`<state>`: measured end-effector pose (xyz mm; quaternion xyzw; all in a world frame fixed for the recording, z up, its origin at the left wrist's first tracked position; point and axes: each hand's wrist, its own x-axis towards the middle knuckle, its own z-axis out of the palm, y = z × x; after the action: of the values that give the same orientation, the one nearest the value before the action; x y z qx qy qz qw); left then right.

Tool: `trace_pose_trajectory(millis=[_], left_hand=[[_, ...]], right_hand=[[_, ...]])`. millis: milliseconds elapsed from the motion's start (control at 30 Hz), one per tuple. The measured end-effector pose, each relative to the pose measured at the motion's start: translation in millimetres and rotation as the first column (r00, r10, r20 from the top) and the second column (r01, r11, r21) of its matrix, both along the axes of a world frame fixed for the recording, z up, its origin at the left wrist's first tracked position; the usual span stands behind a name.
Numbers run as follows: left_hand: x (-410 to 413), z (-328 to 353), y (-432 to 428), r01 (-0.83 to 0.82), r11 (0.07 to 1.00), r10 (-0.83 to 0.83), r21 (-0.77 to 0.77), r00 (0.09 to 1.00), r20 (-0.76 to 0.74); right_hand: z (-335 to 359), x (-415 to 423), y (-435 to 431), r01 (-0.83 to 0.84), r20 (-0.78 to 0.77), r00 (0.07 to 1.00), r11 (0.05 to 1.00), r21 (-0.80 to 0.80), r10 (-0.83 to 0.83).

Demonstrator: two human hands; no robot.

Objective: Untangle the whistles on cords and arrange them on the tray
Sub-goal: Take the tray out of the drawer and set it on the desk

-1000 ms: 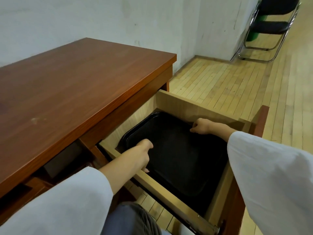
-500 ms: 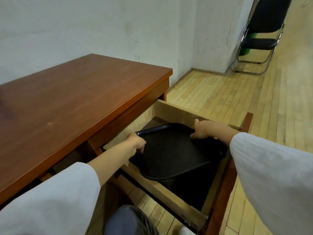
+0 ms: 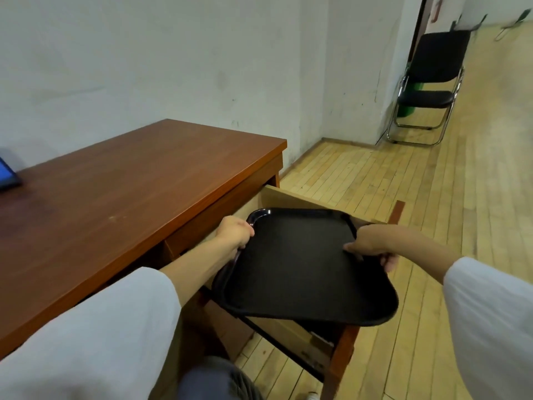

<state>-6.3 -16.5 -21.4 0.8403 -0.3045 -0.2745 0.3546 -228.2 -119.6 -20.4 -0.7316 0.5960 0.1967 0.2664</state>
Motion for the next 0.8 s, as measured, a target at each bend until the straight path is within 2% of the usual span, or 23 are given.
trace_pose_trajectory(millis=[167, 267, 367, 533, 700, 800], left_hand=[[-22.2, 30.0, 14.9, 0.168, 0.983, -0.156, -0.079, 0.977, 0.147], [-17.3, 58.8, 28.9, 0.203, 0.967, -0.172, -0.153, 0.965, 0.198], [2.2, 84.5, 48.4, 0.144, 0.952, -0.075, -0.269, 0.965, 0.252], [48.1, 109.7, 101.0, -0.007, 0.935, 0.121, -0.355, 0.946, 0.301], [118.2, 99.4, 169.5, -0.154, 0.894, 0.329, -0.421, 0.863, 0.384], [157.4, 90.5, 200.4, -0.275, 0.862, 0.442, -0.427, 0.82, 0.364]], right_hand=[[21.3, -27.4, 21.1, 0.037, 0.083, 0.996, 0.996, -0.082, -0.03], [43.6, -29.1, 29.0, -0.006, 0.13, 0.991, 0.986, -0.167, 0.028], [76.4, -11.3, 33.2, -0.061, 0.16, 0.981, 0.959, -0.277, 0.109], [135.0, 57.0, 46.9, -0.249, 0.164, 0.927, 0.881, -0.403, 0.337], [146.1, 158.1, 75.9, -0.413, 0.295, 0.802, 0.838, -0.356, 0.52], [134.2, 214.0, 95.2, -0.532, 0.281, 0.718, 0.763, -0.368, 0.637]])
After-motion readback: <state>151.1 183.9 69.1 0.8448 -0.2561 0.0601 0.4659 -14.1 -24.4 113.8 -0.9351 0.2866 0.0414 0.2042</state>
